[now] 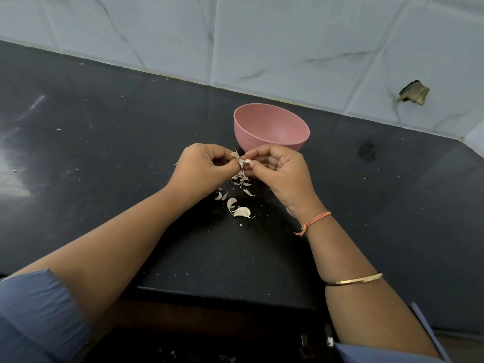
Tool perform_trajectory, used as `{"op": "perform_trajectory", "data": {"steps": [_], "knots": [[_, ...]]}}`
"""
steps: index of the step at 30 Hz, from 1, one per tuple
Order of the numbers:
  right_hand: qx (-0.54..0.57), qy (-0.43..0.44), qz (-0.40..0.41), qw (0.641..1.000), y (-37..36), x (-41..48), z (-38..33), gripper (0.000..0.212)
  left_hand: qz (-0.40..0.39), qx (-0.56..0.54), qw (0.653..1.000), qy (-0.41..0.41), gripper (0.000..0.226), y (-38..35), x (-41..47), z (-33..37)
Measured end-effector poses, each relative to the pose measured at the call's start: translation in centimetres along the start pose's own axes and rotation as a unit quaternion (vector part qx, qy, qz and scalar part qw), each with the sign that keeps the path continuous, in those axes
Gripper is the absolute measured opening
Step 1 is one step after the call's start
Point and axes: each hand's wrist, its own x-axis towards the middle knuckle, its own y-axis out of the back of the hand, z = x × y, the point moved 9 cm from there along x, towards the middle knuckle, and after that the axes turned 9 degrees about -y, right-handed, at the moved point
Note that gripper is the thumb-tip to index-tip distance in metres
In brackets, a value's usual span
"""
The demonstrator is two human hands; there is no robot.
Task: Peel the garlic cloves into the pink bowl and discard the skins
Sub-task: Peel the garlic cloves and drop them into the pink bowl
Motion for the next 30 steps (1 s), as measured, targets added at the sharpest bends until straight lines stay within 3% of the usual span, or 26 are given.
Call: {"op": "perform_trajectory", "data": {"steps": [13,20,24,30], "knots": [[0.072,-0.033,0.016,0.997,0.7,0.0,0.2,0.015,0.062,0.016,0.996,0.055,0.013,1.3,0.0,-1.7],[0.085,-0.056,0.017,0.995,0.8,0.0,0.5,0.017,0.015,0.014,0.999,0.035,0.045,0.2,0.1,-1.8],[0.098,-0.065,0.016,0.993,0.7,0.0,0.7,0.016,-0.006,0.053,0.999,-0.004,0.012,-0.1,0.1,-0.8],[0.076,-0.058,0.018,0.995,0.7,0.0,0.6,0.014,-0.019,0.001,0.999,-0.049,0.015,-0.4,-0.1,0.5]]}}
